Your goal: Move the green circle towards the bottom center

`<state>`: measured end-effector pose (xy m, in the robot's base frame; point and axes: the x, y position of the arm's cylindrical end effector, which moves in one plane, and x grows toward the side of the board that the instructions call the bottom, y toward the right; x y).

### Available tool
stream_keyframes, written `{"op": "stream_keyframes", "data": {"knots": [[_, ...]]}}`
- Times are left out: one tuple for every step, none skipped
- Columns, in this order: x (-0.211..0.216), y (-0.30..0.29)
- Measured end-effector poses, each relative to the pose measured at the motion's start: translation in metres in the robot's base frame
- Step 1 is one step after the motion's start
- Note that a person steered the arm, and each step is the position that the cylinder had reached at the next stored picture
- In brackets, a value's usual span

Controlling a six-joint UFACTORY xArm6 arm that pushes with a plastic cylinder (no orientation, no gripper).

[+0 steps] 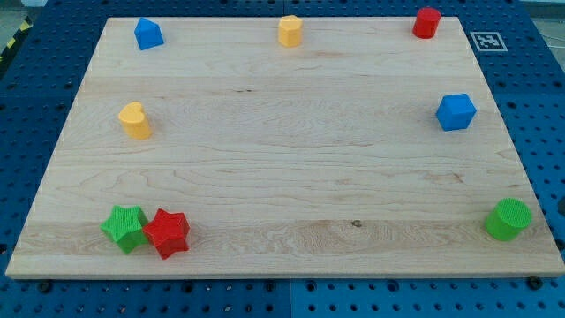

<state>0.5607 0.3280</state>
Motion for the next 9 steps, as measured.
{"op": "stream_keyframes", "data": {"knots": [[0.000,-0.005],[0.000,-0.032],[0.002,-0.033],[0.003,-0.066],[0.003,-0.097],[0.003,-0.099],[0.003,-0.086],[0.005,-0.070],[0.009,-0.071]]}}
